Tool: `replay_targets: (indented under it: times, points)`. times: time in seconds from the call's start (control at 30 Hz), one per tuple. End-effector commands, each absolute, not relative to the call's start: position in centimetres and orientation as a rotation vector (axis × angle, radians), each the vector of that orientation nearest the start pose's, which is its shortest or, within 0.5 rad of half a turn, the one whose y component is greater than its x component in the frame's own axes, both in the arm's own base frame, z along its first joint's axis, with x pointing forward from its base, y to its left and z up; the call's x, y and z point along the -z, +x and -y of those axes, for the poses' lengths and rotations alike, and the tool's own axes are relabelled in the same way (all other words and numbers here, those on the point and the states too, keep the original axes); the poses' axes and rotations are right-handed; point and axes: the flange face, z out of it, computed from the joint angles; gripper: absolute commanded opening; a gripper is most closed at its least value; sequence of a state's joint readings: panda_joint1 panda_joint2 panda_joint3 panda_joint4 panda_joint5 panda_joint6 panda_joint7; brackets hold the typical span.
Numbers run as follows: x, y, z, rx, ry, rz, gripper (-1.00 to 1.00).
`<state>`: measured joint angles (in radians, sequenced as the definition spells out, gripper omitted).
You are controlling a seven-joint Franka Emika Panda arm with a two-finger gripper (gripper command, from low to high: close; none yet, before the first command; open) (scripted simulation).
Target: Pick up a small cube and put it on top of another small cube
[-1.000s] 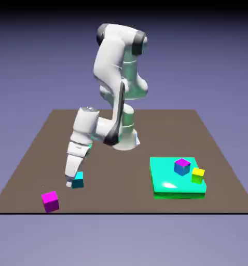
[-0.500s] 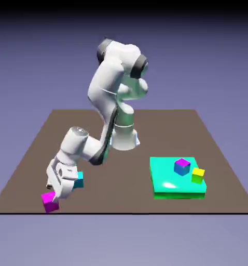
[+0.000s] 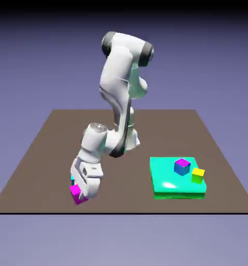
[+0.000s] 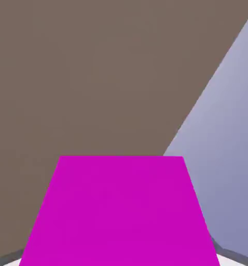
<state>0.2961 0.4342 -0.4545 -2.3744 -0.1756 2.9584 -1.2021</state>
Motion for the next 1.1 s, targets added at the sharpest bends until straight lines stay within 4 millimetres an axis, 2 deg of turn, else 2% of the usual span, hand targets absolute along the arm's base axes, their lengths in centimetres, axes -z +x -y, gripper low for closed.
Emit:
replay_targets:
  times: [0.0, 0.13, 0.27, 0.43, 0.57, 0.73, 0.77, 0.8, 0.93, 0.97, 1.0, 1.07]
  points:
    - [-17.9, 51.5, 5.7, -0.008, -2.742, 2.027, -1.00]
    - [-19.3, 50.7, -3.2, -0.027, -2.666, 2.024, -1.00]
    - [-21.3, 48.6, -11.4, -0.071, -2.620, 2.054, -1.00]
    - [-24.4, 44.2, -20.2, -0.128, -2.614, 2.131, -1.00]
    - [-27.0, 39.7, -25.9, -0.146, -2.654, 2.216, -1.00]
    - [-30.1, 33.3, -31.3, -0.094, -2.762, 2.336, -1.00]
    - [-30.5, 32.5, -31.8, -0.078, -2.781, 2.351, -1.00]
    - [-30.5, 32.5, -31.8, -0.078, -2.781, 2.351, -1.00]
    - [-24.1, 33.9, -29.9, -0.078, -2.781, 2.351, -1.00]
    - [-24.1, 33.9, -29.9, -0.078, -2.781, 2.351, 1.00]
    - [-24.1, 33.9, -29.9, -0.078, -2.781, 2.351, 1.00]
    - [-27.4, 33.3, -30.9, -0.076, -2.786, 2.350, 1.00]
